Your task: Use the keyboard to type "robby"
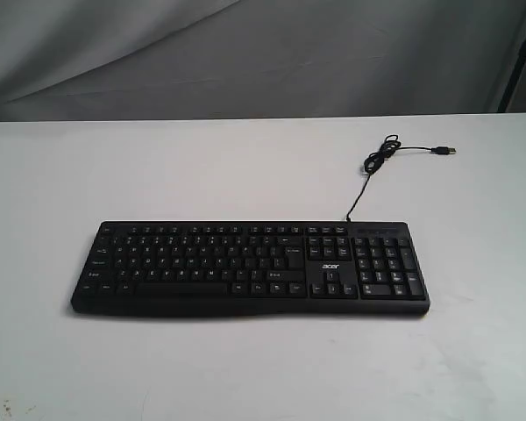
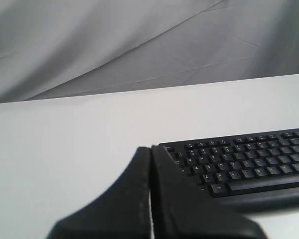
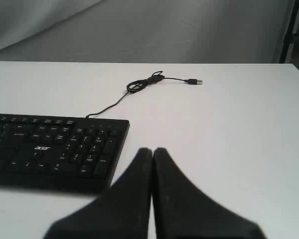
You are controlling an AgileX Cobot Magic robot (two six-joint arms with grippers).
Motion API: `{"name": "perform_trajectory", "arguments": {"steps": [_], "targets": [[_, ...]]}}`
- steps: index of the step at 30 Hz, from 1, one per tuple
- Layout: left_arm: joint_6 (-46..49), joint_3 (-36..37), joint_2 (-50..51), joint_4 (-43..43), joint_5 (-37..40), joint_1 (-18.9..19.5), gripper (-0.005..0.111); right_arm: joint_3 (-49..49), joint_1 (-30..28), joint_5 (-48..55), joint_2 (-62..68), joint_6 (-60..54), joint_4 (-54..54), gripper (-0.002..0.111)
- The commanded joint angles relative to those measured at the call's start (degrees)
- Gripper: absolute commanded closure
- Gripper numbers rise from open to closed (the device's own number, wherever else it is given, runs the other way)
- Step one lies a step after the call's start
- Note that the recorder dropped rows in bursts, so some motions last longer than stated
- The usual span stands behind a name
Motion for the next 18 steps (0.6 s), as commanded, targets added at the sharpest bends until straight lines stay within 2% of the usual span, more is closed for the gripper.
{"name": "perform_trajectory", "arguments": {"steps": [1, 4, 6, 7, 9, 12, 15, 16, 17, 18], "targets": [[-0.16, 0.25, -0.20, 0.27, -0.33, -0.32, 0.107, 0.15, -0.42, -0.06, -0.34, 0.07, -0.42, 0.108], [-0.16, 0.25, -0.20, 0.27, -0.33, -0.32, 0.107, 0.15, -0.42, -1.57, -0.34, -0.60, -1.59, 0.108], [-0.16, 0.25, -0.20, 0.27, -0.33, -0.32, 0.107, 0.15, -0.42, -13.66, -0.34, 0.36, -1.09, 0.108], [-0.16, 0.25, -0.20, 0.27, -0.33, -0.32, 0.107, 0.15, -0.42, -23.47, -0.34, 0.36, 0.94, 0.108], [-0.16, 0.25, -0.20, 0.27, -0.33, -0.32, 0.107, 0.15, -0.42, -33.33, -0.34, 0.36, 1.09, 0.108], [-0.16, 0.25, -0.20, 0.27, -0.33, -0.32, 0.107, 0.15, -0.42, -41.07, -0.34, 0.65, 1.26, 0.108], [-0.16, 0.25, -0.20, 0.27, -0.33, -0.32, 0.107, 0.15, -0.42, -50.57, -0.34, 11.94, 3.13, 0.108], [-0.16, 0.25, -0.20, 0.27, -0.33, -0.32, 0.107, 0.15, -0.42, -58.40, -0.34, 20.40, 2.50, 0.108], [-0.16, 0.25, -0.20, 0.27, -0.33, -0.32, 0.107, -0.45, -0.42, -59.69, -0.34, 23.07, -0.63, 0.108], [-0.16, 0.25, -0.20, 0.27, -0.33, -0.32, 0.107, -5.88, -0.42, -54.56, -0.34, 28.48, -9.36, 0.108]]}}
